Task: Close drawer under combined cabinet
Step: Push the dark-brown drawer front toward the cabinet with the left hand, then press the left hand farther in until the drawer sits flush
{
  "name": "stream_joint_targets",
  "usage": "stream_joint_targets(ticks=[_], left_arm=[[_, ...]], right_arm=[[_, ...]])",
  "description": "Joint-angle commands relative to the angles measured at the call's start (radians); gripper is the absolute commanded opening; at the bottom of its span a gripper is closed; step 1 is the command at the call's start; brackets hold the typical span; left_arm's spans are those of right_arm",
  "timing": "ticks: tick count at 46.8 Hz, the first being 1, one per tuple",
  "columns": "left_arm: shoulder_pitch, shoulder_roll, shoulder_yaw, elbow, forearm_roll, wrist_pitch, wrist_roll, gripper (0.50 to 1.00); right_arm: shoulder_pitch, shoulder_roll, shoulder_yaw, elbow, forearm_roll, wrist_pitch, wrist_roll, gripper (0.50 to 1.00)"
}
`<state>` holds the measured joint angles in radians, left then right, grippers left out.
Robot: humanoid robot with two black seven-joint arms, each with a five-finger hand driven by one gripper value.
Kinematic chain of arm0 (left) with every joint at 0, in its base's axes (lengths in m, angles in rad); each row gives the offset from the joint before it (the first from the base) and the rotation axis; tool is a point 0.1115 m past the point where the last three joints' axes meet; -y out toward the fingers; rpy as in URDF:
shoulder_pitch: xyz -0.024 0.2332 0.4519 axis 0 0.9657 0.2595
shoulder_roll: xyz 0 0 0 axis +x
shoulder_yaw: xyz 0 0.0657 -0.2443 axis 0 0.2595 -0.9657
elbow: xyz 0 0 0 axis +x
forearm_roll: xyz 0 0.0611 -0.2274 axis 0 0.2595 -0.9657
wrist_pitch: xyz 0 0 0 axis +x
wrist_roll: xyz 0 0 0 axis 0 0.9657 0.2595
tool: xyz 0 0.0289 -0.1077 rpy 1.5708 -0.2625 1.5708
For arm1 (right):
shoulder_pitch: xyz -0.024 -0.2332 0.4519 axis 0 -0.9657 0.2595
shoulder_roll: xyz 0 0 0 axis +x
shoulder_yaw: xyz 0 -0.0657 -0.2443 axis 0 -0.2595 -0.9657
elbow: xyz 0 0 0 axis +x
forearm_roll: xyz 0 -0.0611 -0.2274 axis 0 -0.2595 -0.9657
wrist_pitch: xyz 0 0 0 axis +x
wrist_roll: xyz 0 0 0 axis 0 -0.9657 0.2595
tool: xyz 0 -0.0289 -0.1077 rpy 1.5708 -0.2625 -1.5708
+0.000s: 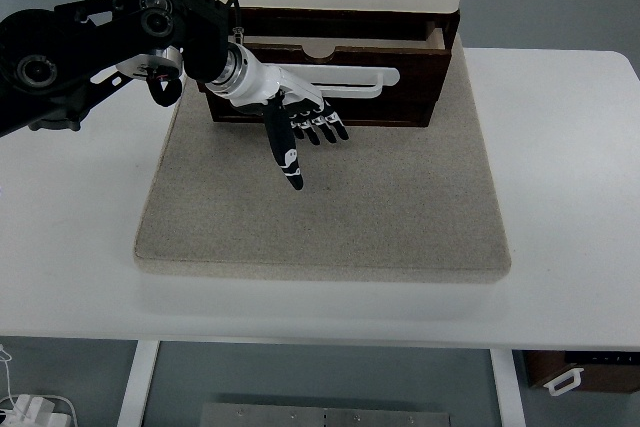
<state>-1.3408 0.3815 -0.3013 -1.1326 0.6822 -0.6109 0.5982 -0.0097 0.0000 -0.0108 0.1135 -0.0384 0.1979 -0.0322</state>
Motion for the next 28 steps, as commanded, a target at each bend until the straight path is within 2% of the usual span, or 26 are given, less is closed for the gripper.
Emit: stream_joint_targets(ticks=[1,28], left_arm=[[-0.003,-0.009,0.001,0.020,0.002,0.000,0.000,1.000],[-0.004,-0.043,-0.005,0.125,0.033,0.006,-0.006,1.000]], right_arm=[[0.000,0.000,0.000,0.000,0.000,0.000,0.000,0.952],[0.000,0.000,0.000,0.000,0.000,0.000,0.000,0.952]])
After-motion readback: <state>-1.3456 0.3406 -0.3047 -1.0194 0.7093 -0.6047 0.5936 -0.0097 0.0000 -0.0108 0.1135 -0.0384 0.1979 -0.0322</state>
